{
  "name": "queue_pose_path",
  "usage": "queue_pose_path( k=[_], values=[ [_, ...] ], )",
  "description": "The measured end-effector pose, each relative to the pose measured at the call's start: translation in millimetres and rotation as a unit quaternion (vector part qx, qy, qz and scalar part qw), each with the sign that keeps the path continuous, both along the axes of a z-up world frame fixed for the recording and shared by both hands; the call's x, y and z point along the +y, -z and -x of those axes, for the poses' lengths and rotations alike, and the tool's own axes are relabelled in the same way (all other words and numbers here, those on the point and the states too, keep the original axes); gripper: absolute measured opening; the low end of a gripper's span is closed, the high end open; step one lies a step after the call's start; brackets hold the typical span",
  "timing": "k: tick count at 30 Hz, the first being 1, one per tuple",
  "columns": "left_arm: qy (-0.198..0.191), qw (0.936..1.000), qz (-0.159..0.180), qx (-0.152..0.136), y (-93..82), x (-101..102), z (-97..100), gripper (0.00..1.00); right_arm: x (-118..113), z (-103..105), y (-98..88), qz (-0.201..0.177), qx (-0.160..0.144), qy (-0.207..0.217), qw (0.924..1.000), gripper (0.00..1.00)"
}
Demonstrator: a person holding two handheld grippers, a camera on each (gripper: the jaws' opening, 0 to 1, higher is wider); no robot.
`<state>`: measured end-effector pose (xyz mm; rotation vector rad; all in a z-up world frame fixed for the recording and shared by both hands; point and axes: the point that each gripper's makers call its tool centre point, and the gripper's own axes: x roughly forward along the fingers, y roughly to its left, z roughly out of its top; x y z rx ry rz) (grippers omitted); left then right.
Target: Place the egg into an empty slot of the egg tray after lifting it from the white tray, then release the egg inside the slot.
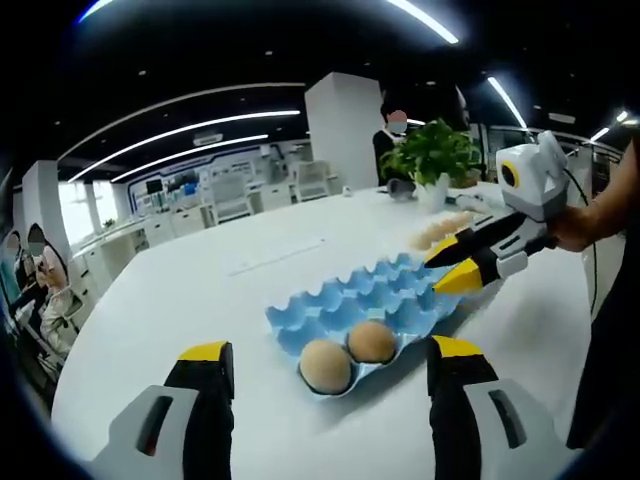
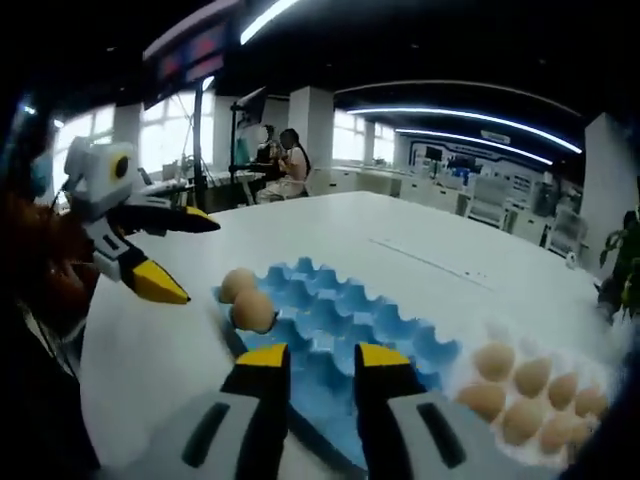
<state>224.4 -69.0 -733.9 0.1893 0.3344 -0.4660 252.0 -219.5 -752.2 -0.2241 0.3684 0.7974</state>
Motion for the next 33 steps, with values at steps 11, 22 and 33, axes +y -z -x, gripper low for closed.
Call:
queue_pose_path(
  k=[11,22,33],
  values=[
    [0.001,1.0,-0.002,-0.003,-1.9,-0.4,-2.6,0.8,-118.7,-7.5,0.2,0.015,-0.007,0.161,0.9868,0.24],
    [0.001,1.0,-0.006,-0.005,-5.4,-3.5,-1.5,0.79,-204.8,-13.7,5.4,0.034,-0.014,0.293,0.9555,0.25],
    [-0.008,0.9999,-0.009,-0.008,-6.3,0.6,-0.6,0.79,-211.7,-17.4,25.3,0.042,0.005,0.303,0.9522,0.28]
  ],
)
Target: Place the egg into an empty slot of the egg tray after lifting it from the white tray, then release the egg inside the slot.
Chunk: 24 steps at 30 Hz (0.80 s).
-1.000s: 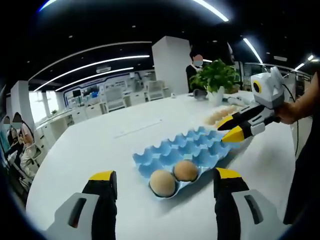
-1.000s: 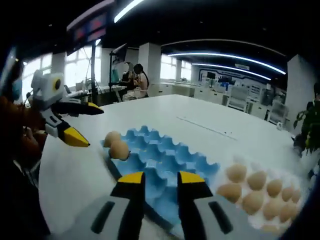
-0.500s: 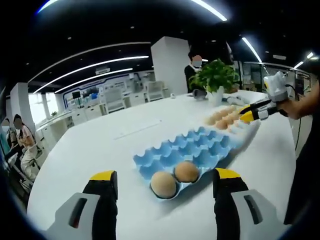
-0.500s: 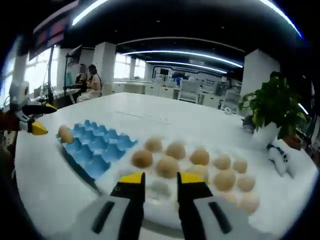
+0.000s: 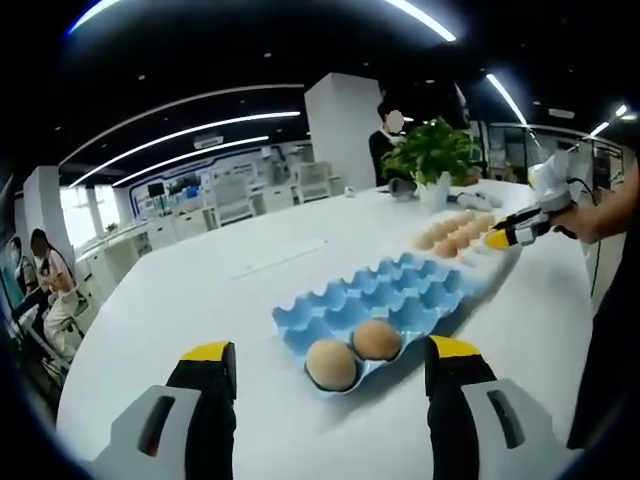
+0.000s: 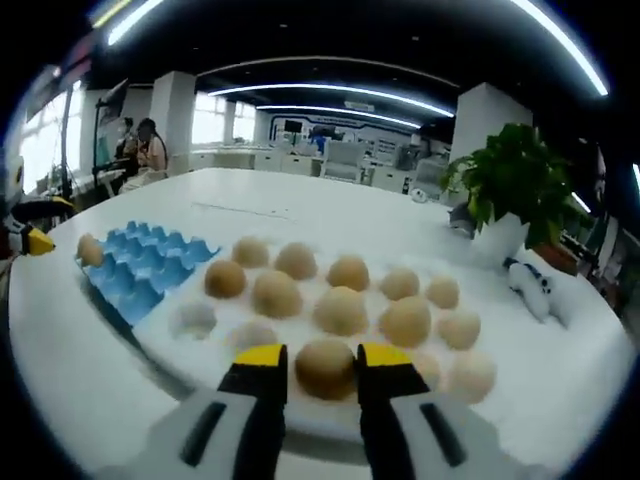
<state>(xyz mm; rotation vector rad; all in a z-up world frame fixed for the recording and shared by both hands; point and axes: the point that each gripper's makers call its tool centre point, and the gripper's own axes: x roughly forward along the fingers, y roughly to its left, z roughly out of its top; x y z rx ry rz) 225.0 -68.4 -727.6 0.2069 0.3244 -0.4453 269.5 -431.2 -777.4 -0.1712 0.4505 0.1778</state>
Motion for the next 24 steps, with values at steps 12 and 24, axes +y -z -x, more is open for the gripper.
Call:
queue_pose_path(
  k=[12,24],
  values=[
    [0.0,1.0,0.0,0.003,3.0,0.0,-0.3,0.78,-2.3,-0.1,1.6,-0.036,0.001,0.001,0.9993,0.24],
    [-0.001,1.0,0.002,-0.001,0.6,1.5,-0.8,0.78,-3.4,1.8,-18.2,-0.081,-0.002,0.013,0.9966,0.23]
  ],
)
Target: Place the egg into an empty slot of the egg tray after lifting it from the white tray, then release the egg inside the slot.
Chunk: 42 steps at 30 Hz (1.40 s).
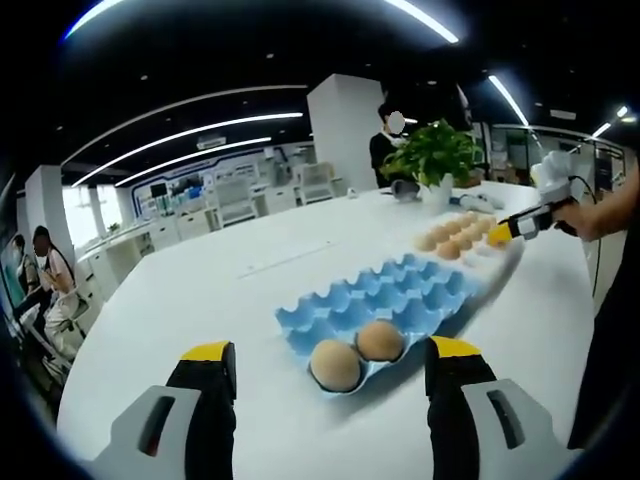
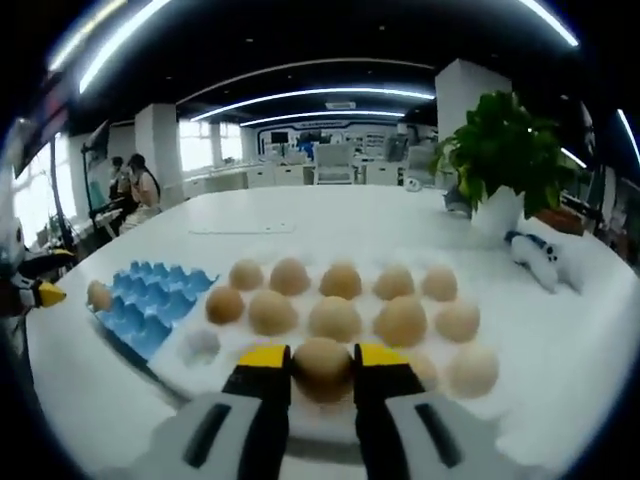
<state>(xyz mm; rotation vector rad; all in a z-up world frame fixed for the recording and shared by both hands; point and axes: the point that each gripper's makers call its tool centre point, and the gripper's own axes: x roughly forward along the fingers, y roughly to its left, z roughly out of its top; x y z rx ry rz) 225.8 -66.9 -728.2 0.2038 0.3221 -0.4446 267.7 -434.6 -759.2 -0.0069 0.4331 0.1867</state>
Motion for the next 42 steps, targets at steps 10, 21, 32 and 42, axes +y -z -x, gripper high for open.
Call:
queue_pose_path(
  k=[10,21,32,42],
  values=[
    [0.001,1.0,0.001,0.001,0.1,0.9,0.6,0.79,22.3,-4.2,-20.7,-0.019,-0.02,-0.025,0.9993,0.23],
    [0.002,1.0,0.002,-0.002,0.8,2.2,0.2,0.79,63.3,-9.5,-28.8,-0.036,-0.028,-0.068,0.9966,0.24],
    [0.002,1.0,0.002,0.002,3.2,4.4,-0.2,0.79,122.6,-8.6,-29.8,-0.056,-0.022,-0.134,0.9891,0.24],
    [-0.001,1.0,0.004,0.003,3.3,6.5,0.1,0.79,175.0,-9.1,-33.8,-0.07,-0.025,-0.194,0.9782,0.24]
  ],
)
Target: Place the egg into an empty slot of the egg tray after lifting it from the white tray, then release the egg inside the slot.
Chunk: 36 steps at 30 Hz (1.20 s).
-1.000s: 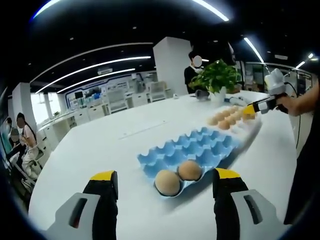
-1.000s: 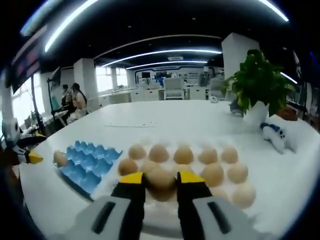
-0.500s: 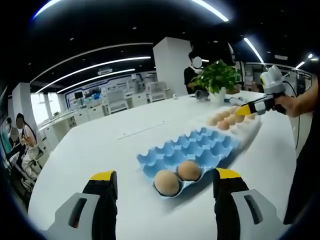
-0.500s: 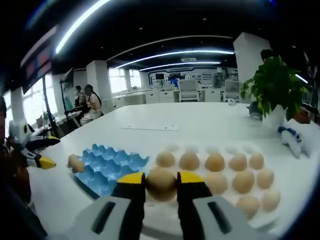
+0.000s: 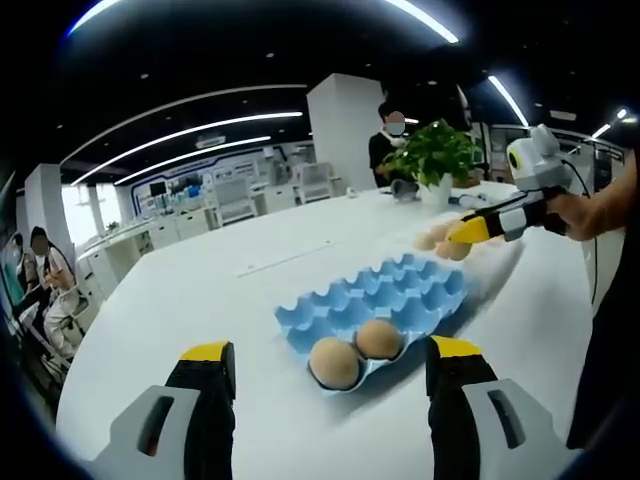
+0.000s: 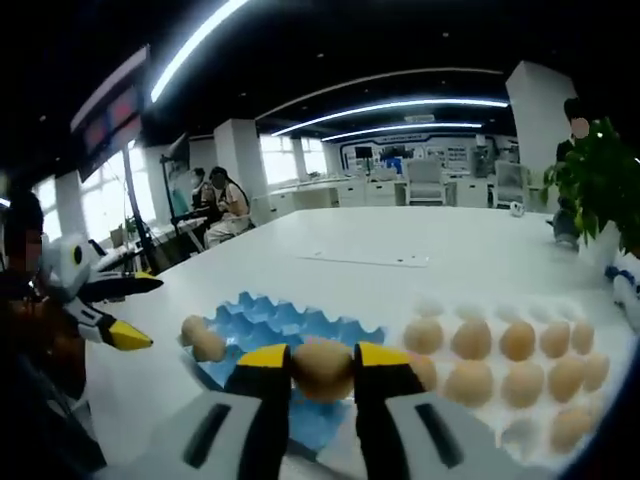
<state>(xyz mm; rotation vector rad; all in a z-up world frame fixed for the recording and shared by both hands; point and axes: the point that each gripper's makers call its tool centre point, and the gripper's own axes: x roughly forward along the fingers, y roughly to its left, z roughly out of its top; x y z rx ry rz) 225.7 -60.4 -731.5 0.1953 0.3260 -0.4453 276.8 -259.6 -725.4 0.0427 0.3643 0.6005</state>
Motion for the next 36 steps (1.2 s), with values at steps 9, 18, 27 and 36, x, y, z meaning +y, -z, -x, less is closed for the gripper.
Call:
queue_pose_path(
  k=[9,18,27,36],
  values=[
    [-0.002,1.0,-0.001,0.001,-0.4,0.6,0.4,0.79,35.4,4.1,5.3,-0.002,0.004,-0.045,0.999,0.24],
    [0.0,1.0,0.0,0.004,0.8,-1.1,1.2,0.79,67.7,8.5,6.8,-0.001,0.0,-0.088,0.9961,0.24],
    [0.001,1.0,0.001,0.003,0.2,-1.4,1.5,0.78,94.6,14.8,19.5,0.004,0.004,-0.129,0.9916,0.24],
    [0.0,1.0,0.001,0.005,0.5,-0.3,2.6,0.78,104.7,15.4,33.9,0.014,0.013,-0.145,0.9892,0.24]
  ],
)
